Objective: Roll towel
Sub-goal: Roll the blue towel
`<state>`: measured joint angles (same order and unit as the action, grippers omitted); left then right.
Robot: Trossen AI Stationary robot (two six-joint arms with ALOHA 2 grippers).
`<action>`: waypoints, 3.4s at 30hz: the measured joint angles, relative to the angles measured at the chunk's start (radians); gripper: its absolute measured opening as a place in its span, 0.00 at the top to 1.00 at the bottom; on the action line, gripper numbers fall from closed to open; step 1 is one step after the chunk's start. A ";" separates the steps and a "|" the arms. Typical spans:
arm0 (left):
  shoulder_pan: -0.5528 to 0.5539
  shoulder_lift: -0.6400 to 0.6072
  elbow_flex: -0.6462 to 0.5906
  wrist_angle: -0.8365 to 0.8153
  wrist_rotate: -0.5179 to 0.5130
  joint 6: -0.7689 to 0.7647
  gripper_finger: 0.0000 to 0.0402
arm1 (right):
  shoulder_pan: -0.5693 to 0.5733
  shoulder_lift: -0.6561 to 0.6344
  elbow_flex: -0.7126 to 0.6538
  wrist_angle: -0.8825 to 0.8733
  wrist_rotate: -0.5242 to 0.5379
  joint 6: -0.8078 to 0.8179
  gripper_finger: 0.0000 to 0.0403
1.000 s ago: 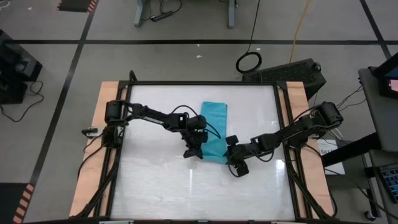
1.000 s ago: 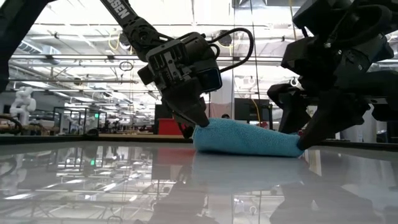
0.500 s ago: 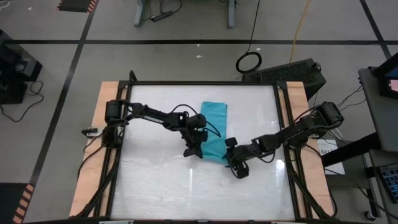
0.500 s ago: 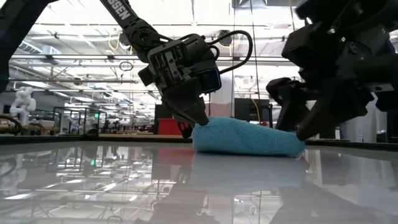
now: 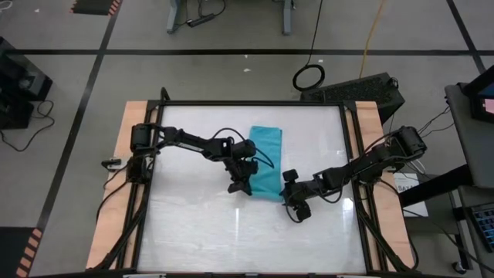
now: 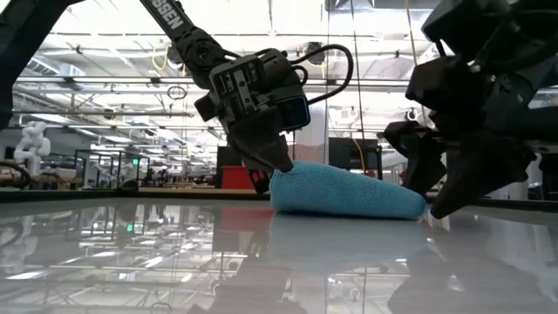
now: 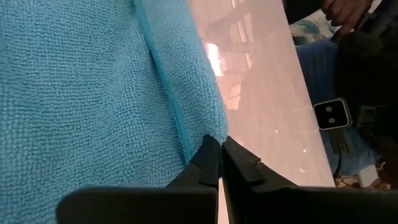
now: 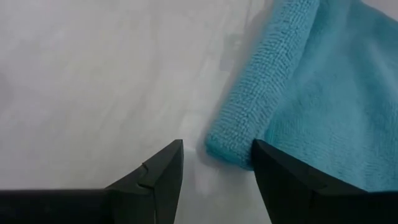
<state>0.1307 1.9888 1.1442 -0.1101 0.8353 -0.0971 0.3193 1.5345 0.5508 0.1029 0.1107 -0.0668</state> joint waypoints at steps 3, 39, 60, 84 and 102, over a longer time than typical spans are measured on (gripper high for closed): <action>0.002 0.000 0.000 0.007 0.007 -0.001 0.99 | -0.012 0.002 -0.007 0.019 0.014 0.006 0.55; -0.052 0.000 0.004 -0.089 0.025 -0.108 0.99 | -0.201 0.077 -0.006 0.095 -0.632 0.459 0.98; -0.108 0.002 -0.003 -0.015 -0.049 -0.159 0.99 | -0.174 0.076 -0.012 0.074 -0.729 0.453 0.63; -0.131 0.069 0.020 0.037 -0.030 -0.213 0.99 | 0.124 -0.162 -0.009 0.076 -0.231 0.131 0.59; -0.131 0.069 0.022 0.011 -0.116 -0.282 0.99 | 0.204 0.038 0.102 0.110 -0.073 -0.053 0.60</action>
<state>-0.0006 2.0579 1.1660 -0.0990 0.7193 -0.3789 0.5235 1.5724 0.6532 0.2134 0.0374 -0.1198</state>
